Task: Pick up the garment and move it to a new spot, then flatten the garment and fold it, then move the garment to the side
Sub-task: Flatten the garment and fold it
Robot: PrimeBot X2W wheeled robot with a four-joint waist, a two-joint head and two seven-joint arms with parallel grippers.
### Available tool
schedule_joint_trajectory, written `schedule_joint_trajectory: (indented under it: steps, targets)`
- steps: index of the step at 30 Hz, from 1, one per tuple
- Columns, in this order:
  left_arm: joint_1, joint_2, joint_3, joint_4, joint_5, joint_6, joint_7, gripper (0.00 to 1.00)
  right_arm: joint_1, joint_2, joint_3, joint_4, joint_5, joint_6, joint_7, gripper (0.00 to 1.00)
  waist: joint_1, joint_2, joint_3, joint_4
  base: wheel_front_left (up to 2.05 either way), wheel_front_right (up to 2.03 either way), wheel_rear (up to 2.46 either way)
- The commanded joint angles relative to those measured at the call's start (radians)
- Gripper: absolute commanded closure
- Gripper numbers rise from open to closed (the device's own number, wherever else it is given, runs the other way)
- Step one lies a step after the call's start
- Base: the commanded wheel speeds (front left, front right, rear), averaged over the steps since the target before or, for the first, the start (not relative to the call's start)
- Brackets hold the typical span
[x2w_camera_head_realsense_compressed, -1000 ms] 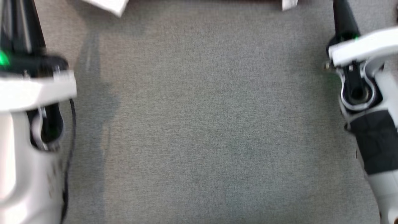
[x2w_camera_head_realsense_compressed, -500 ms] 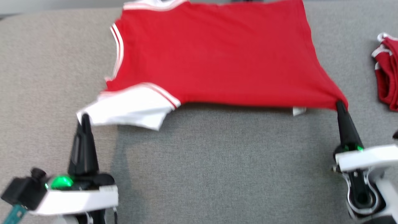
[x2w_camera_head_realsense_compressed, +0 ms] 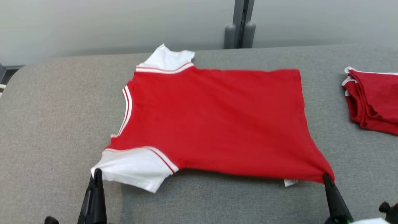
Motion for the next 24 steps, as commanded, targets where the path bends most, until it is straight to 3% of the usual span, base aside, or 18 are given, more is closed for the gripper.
schedule_joint_trajectory:
  steps: [1, 15, 24]
  targets:
    - [0.010, 0.008, 0.003, -0.002, 0.002, -0.005, -0.004, 1.00, 0.016, -0.001, -0.009, -0.007, -0.008, 0.002, 0.003, 1.00, 0.0000, 0.0000, -0.017, -0.011, 0.00, 0.00, 0.00]
    - [0.148, 0.010, -0.025, -0.030, -0.020, 0.016, 0.010, 1.00, 0.095, 0.059, -0.114, -0.066, -0.089, 0.002, 0.087, 1.00, 0.0000, 0.0000, -0.041, -0.001, 0.00, 0.00, 0.00]
    - [0.074, 0.014, -0.032, 0.022, -0.003, -0.023, 0.002, 1.00, 0.077, 0.077, -0.131, -0.048, -0.098, 0.002, 0.104, 1.00, 0.0000, 0.0000, -0.055, 0.003, 0.00, 0.00, 0.00]
